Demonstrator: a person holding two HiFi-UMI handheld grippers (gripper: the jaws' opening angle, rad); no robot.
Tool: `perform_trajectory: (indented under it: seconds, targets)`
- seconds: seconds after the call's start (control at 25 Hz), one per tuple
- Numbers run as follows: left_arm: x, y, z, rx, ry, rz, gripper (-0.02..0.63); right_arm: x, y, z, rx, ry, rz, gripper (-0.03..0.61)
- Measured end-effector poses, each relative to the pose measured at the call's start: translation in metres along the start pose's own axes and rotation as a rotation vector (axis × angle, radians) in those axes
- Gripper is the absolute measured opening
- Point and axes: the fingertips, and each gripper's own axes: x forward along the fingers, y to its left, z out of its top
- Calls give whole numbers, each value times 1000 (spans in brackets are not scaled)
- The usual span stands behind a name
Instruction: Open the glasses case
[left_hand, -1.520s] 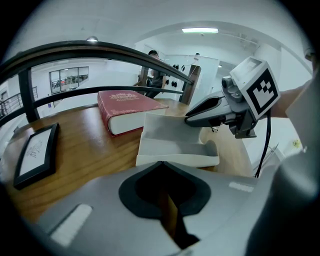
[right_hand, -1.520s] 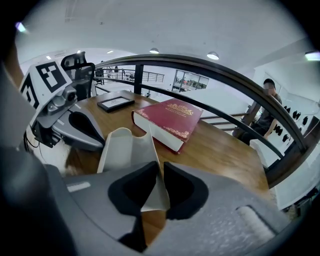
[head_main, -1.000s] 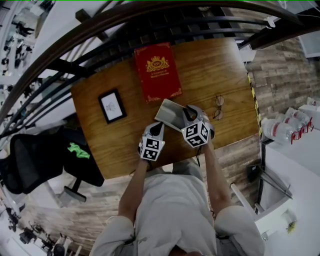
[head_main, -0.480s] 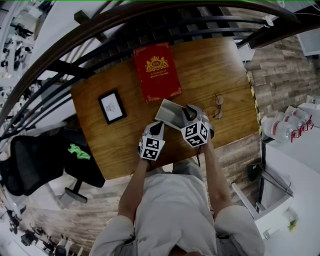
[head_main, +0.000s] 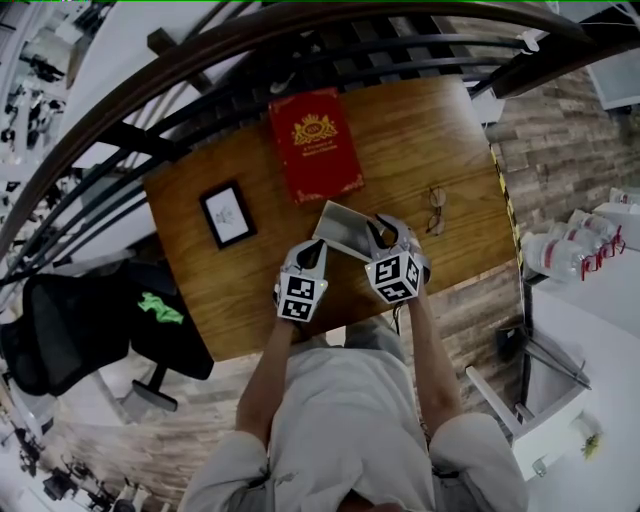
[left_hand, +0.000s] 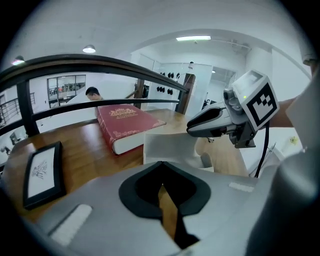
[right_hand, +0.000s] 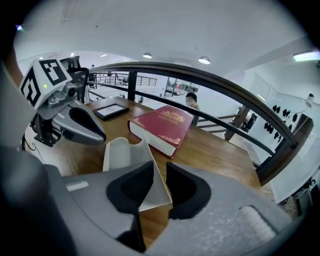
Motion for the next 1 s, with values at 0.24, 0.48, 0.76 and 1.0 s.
perform_trajectory:
  seconds: [0.24,0.48,0.76,1.0]
  targets:
    - [-17,4,22,17,-65,4,20,-24,-1,7,74,-51,-46,60]
    - [-33,6,39,35,-122,4,20,-49,0,11,139,-102,-95,17]
    - [-53,2,60,39,-202,7,20,-79,5,27,255,-227,-123,2]
    - [-60,-4,68,53,-231,-3,20,-88,12,35,266,-250,-129,2]
